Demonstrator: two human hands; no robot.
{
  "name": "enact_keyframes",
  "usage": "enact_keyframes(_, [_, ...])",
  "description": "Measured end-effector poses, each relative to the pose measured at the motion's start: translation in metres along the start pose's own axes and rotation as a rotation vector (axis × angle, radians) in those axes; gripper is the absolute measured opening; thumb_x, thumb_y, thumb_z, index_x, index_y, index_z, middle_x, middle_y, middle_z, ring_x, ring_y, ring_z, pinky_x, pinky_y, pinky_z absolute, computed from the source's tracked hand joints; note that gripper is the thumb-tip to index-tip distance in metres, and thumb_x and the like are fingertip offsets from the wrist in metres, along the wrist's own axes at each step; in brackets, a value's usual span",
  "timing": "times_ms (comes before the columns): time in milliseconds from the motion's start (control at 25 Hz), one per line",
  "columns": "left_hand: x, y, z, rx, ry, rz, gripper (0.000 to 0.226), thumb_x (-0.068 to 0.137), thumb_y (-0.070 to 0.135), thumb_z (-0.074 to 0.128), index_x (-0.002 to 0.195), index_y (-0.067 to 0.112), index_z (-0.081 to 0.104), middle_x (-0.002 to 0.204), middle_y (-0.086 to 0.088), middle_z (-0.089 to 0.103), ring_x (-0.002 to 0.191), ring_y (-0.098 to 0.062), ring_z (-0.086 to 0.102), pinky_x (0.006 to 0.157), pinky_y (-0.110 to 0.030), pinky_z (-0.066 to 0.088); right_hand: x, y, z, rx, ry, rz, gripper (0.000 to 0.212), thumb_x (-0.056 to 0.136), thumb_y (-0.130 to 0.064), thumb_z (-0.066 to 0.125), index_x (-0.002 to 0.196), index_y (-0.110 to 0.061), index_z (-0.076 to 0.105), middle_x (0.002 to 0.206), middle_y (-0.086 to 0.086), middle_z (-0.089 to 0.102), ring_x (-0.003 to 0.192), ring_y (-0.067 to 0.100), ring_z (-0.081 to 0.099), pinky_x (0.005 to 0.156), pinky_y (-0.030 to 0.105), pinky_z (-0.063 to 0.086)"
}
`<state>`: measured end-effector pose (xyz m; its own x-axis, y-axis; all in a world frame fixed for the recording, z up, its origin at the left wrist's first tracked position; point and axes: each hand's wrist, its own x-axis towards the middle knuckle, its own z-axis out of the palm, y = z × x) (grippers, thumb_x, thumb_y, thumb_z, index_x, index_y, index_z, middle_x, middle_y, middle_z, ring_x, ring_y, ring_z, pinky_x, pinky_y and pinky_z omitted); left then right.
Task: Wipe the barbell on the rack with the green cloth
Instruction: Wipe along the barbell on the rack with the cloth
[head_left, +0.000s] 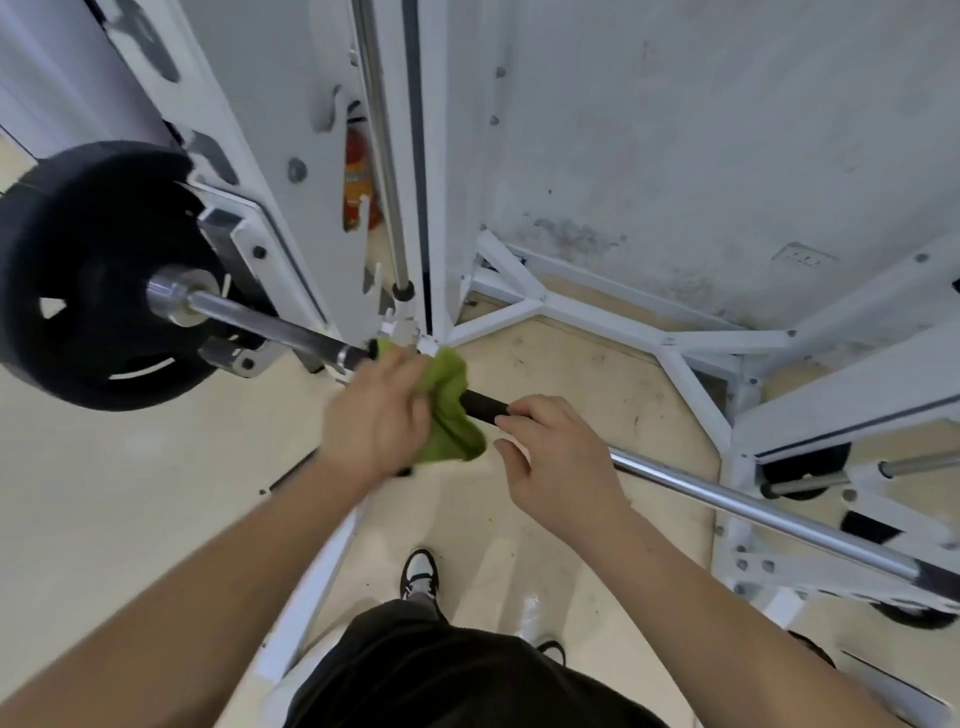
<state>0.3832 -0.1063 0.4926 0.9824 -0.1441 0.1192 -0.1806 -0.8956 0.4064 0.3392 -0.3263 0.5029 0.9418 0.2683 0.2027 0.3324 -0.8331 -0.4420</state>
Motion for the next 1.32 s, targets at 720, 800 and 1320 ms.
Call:
enact_keyframes(720, [-0.021,0.071,0.033,-0.016,0.018,0.054,0.03,0.094,0.028,0.054,0.121,0.025,0.066,0.124,0.001,0.06,0.1,-0.027,0.061,0.063,-0.042,0.058,0.012,0.016,-0.022,0.037,-0.153,0.215,0.026,0.091,-0.018,0.049,0.101,-0.018,0.073,0.107,-0.002,0.065,0.102,0.023,0.056,0.079,0.037,0.052])
enact_keyframes(800, [-0.012,0.029,0.02,-0.066,0.123,-0.073,0.032,0.096,0.021,0.057,0.127,0.021,0.067,0.13,-0.002,0.058,0.109,-0.028,0.061,0.075,-0.042,0.059,0.025,0.011,-0.02,0.046,-0.149,0.239,0.026,0.093,-0.021,0.055,0.113,-0.021,0.072,0.114,-0.005,0.064,0.107,0.019,0.056,0.081,0.035,0.052])
enact_keyframes(1320, [-0.012,-0.001,0.012,-1.155,0.176,-1.148,0.029,0.104,0.035,0.049,0.122,0.014,0.056,0.118,-0.012,0.067,0.104,-0.028,0.065,0.097,-0.049,0.055,0.103,-0.036,0.037,0.001,-0.34,0.334,0.013,0.085,-0.027,0.07,0.094,-0.029,0.08,0.088,-0.005,0.068,0.083,0.023,0.062,0.068,0.035,0.053])
